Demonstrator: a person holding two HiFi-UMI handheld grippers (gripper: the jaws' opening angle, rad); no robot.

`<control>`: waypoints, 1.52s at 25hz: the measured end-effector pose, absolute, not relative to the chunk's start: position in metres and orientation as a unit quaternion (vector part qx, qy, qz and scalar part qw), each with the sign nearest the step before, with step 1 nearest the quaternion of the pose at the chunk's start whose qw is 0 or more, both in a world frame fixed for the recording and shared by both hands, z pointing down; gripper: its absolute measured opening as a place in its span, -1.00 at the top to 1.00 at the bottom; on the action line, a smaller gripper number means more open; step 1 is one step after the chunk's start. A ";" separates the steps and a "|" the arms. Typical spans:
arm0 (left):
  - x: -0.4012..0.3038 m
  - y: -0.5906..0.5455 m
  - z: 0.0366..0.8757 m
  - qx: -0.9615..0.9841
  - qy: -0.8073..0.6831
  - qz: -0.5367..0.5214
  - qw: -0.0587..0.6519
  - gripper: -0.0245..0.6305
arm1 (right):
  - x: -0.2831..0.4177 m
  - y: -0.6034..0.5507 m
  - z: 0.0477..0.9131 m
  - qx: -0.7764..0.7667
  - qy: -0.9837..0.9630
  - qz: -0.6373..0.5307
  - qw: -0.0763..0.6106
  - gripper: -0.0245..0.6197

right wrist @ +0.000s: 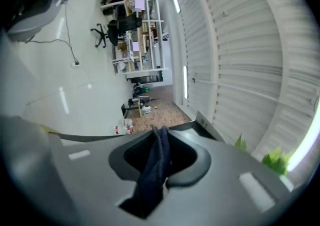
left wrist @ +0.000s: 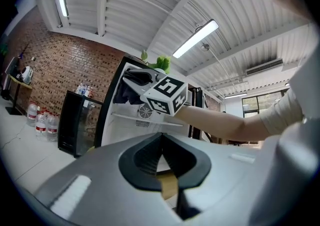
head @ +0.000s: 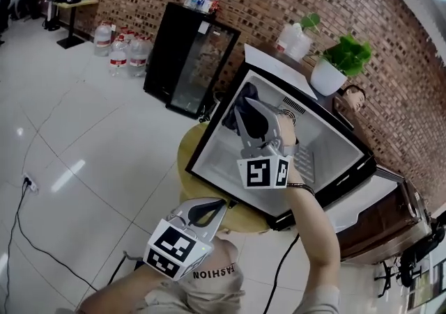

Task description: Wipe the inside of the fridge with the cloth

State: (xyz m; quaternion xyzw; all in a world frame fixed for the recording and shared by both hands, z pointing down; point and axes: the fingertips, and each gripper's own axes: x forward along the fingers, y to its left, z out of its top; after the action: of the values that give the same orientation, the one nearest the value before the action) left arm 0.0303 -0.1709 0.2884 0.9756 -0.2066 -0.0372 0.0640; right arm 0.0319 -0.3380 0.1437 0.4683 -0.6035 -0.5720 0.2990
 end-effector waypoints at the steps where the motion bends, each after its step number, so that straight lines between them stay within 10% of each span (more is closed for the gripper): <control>1: 0.030 -0.171 0.288 0.976 -0.204 -0.036 0.061 0.92 | 0.036 -0.338 0.144 0.475 -0.598 -0.573 0.299 0.68; 12: 0.016 -0.178 0.280 0.975 -0.211 -0.049 0.057 0.92 | 0.164 -0.477 0.174 0.560 -0.528 -0.446 0.457 0.70; 30: 0.016 -0.179 0.276 0.975 -0.210 -0.048 0.049 0.92 | 0.025 -0.346 0.176 0.396 -0.674 -0.506 0.365 0.71; 38: 0.019 -0.171 0.276 0.977 -0.202 -0.047 0.051 0.92 | 0.157 -0.409 0.164 0.559 -0.575 -0.435 0.410 0.71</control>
State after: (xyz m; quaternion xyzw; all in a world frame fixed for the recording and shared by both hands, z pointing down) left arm 0.0190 -0.1712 0.2763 0.9769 -0.2024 -0.0469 0.0507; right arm 0.1572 -0.4089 0.1638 0.5586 -0.5754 -0.4347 0.4098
